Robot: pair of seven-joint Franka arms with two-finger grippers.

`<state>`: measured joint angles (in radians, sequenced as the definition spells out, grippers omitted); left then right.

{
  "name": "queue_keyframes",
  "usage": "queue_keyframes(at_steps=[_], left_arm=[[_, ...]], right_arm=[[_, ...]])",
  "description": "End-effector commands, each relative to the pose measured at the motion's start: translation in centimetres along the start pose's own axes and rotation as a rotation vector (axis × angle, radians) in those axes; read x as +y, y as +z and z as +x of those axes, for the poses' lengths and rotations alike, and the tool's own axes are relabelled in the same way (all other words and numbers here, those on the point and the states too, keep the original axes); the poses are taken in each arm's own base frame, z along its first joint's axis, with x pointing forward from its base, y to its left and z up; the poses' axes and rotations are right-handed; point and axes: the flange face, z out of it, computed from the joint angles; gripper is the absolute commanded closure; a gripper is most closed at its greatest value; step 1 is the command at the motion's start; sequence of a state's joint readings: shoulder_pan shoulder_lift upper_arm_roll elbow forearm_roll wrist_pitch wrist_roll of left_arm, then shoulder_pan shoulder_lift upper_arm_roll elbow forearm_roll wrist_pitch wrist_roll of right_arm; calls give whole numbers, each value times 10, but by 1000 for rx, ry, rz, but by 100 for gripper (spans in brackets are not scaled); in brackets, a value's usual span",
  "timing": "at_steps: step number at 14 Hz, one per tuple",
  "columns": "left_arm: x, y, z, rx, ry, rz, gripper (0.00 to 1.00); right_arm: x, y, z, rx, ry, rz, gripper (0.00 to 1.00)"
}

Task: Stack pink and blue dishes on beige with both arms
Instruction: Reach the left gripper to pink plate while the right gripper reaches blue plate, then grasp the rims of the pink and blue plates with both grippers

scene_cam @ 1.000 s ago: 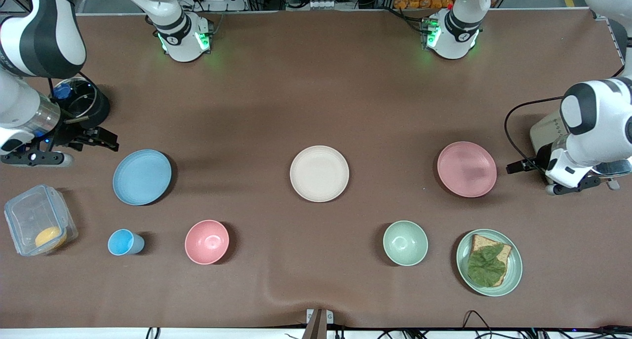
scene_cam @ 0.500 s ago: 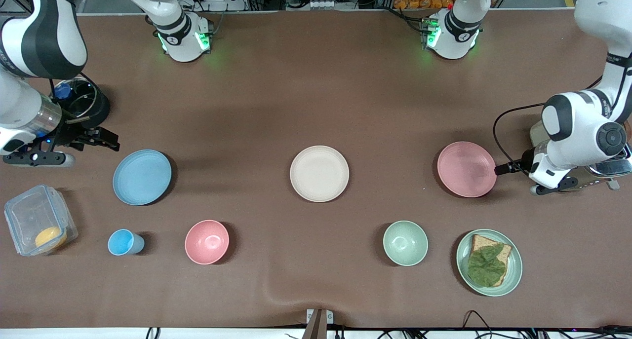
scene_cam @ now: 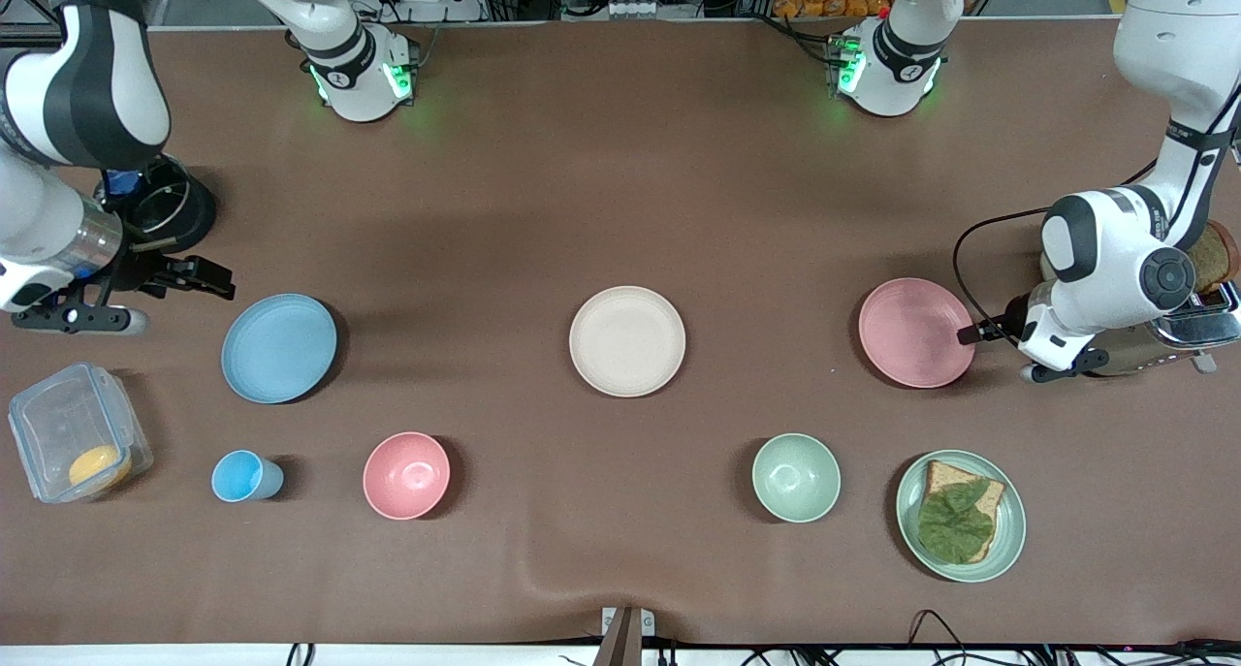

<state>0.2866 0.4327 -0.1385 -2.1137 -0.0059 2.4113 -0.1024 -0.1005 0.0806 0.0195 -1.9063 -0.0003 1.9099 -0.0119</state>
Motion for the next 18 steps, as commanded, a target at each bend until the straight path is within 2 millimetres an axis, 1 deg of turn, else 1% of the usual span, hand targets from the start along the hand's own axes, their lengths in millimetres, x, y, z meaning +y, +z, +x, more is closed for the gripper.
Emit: queue_keyframes(at_steps=[1, 3, 4, 5, 6, 8, 9, 10, 11, 12, 13, 14, 15, 16, 17, 18], left_arm=[[0, 3, -1, 5, -6, -24, 33], [-1, 8, -2, -4, 6, -25, 36], [-1, 9, -2, -6, 6, -25, 42], [-1, 9, -2, -6, 7, -24, 52], [-1, 9, -2, -6, 6, -25, 67], [1, 8, -2, -5, 4, -29, 98], [1, 5, -2, -1, -7, -39, 100], [5, -3, -2, 7, -11, -53, 100], [10, -23, -1, 35, -4, -57, 100], [20, -40, -3, 47, 8, -62, 100], [37, -61, -7, 46, 21, -83, 100], [57, -79, -14, 46, 14, -120, 100], [80, -101, -22, 61, 20, -156, 100], [107, -116, -29, 73, 22, -183, 100], [138, -128, -36, 78, 7, -199, 100], [170, -128, -49, 56, -16, -206, 100]], right_arm=[[51, 40, 9, -27, 41, 4, 0], [70, 67, 8, -59, 53, 12, 0], [79, 84, 10, -69, 45, 16, 0], [88, 104, 15, -71, 28, 22, 0], [103, 125, 20, -63, 20, 26, 0], [122, 165, 30, -34, -13, 28, 0], [133, 187, 33, -25, -20, 30, 0], [137, 209, 34, -33, -42, 35, 0], [138, 232, 33, -54, -47, 43, 0], [137, 247, 33, -64, -48, 47, 0], [135, 260, 32, -81, -37, 55, 0], [132, 268, 32, -89, -29, 64, 0], [130, 272, 33, -91, -33, 64, 0], [131, 276, 33, -91, -32, 64, 0], [132, 283, 33, -89, -28, 65, 3], [130, 286, 34, -86, -31, 64, 59]])
